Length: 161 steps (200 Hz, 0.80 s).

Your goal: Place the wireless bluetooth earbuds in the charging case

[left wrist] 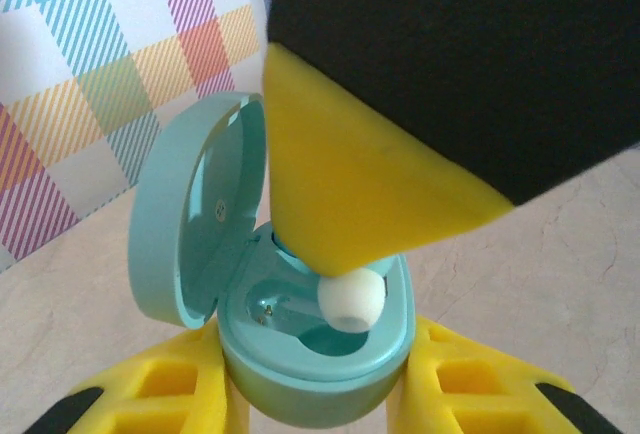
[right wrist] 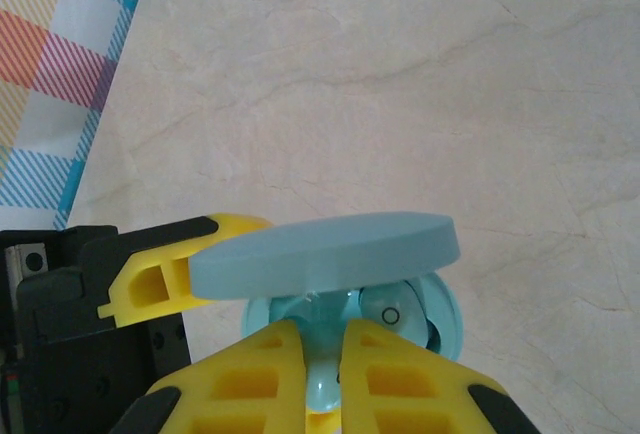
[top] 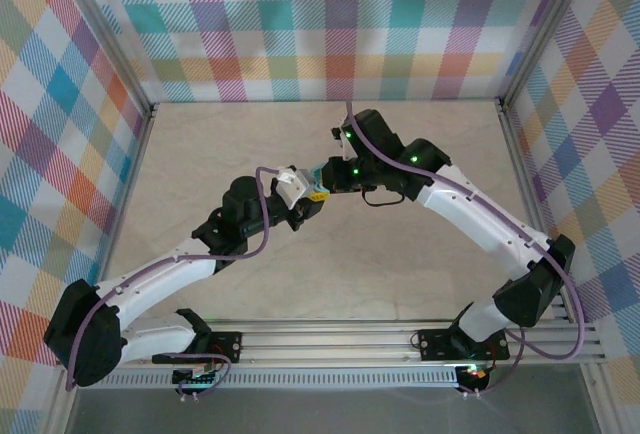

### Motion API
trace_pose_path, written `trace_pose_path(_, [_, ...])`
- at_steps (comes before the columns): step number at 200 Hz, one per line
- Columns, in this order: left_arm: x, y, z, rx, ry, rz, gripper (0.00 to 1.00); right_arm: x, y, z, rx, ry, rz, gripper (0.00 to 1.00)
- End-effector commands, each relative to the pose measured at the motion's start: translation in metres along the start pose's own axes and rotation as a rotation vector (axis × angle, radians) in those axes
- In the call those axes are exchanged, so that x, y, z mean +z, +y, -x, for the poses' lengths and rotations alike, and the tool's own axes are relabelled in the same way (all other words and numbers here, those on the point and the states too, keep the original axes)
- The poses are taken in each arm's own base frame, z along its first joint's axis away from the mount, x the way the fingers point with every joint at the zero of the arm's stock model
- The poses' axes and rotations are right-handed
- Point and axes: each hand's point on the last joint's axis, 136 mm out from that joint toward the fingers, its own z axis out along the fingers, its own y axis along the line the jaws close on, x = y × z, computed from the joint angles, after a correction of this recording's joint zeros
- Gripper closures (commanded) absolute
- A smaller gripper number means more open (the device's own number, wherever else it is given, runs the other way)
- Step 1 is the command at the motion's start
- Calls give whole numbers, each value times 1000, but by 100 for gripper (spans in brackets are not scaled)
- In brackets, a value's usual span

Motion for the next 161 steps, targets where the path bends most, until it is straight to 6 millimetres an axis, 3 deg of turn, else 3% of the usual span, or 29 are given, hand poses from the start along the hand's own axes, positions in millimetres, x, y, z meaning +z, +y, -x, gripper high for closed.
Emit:
trace_pose_path(1, [0, -3, 30, 29, -81, -11, 98, -2, 1, 4, -13, -8, -19, 87])
trace_pose_path(161, [3, -1, 26, 29, -64, -2, 98, 6, 12, 0, -10, 32, 26, 74])
